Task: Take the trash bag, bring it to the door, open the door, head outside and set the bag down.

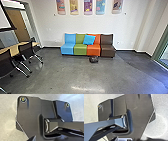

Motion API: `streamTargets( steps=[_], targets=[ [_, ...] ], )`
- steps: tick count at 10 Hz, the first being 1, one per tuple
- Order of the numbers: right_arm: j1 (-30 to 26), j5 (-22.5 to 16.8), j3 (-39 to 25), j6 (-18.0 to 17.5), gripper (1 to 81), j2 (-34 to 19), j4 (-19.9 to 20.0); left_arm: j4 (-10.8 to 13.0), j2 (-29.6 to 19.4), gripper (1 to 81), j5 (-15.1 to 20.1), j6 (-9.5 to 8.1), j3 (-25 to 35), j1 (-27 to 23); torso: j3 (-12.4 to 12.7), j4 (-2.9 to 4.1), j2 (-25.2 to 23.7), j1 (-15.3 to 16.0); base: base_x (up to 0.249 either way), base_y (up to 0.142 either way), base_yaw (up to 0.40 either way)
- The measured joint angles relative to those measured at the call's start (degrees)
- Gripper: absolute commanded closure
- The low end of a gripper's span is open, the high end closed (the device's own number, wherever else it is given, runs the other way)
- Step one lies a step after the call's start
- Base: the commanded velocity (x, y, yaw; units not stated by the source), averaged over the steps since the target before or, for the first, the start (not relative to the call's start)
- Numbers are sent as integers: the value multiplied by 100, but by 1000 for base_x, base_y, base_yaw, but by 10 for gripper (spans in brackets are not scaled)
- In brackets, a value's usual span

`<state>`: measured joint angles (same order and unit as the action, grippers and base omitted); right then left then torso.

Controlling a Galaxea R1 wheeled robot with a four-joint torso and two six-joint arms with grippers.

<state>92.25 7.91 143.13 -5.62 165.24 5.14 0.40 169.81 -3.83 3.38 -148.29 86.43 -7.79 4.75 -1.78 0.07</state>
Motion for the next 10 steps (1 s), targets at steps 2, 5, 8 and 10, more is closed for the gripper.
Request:
streamTargets(
  steps=[2, 5, 8, 10],
  targets=[
    [-2, 0, 0, 0, 10, -5, 0, 0, 0, 10, -2, 0, 0, -16, 0, 0, 0, 0, 163, 0, 0],
    [-5, 0, 0, 0, 10, -13, 0, 0, 2, 10, -2, 1, 0, -2, 0, 0, 0, 0, 171, 0, 0],
    [-2, 2, 0, 0, 10, -13, 0, 0, 0, 10, -2, 0, 0, -11, 0, 0, 0, 0, 172, 0, 0],
    [-2, 2, 0, 0, 10, -13, 0, 0, 0, 10, -5, 0, 0, -7, 0, 0, 0, 0, 172, 0, 0]
  ],
)
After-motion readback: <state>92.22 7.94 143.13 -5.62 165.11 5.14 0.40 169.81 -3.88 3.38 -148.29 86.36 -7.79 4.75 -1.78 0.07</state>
